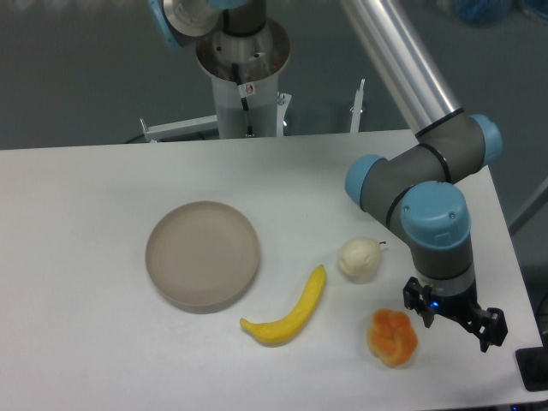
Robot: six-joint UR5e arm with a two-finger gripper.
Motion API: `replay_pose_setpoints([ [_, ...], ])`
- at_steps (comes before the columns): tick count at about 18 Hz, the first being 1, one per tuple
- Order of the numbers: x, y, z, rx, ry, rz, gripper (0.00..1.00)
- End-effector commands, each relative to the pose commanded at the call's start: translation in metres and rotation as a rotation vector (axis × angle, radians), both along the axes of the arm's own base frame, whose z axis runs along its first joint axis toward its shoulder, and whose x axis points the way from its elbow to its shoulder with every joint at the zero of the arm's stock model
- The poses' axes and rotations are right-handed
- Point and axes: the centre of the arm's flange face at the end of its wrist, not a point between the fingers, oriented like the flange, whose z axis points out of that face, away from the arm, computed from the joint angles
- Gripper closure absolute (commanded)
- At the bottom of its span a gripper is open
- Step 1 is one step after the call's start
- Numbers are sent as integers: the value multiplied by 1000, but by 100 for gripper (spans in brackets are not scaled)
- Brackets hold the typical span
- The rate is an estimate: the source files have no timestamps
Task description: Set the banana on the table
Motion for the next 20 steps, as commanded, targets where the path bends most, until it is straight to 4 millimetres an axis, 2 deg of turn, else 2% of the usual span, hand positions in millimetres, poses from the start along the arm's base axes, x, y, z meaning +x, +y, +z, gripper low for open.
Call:
replay_pose_setpoints([
  [10, -15, -8, 0, -11, 5, -42, 0],
  [20, -15, -5, -2, -2, -3, -49, 0],
])
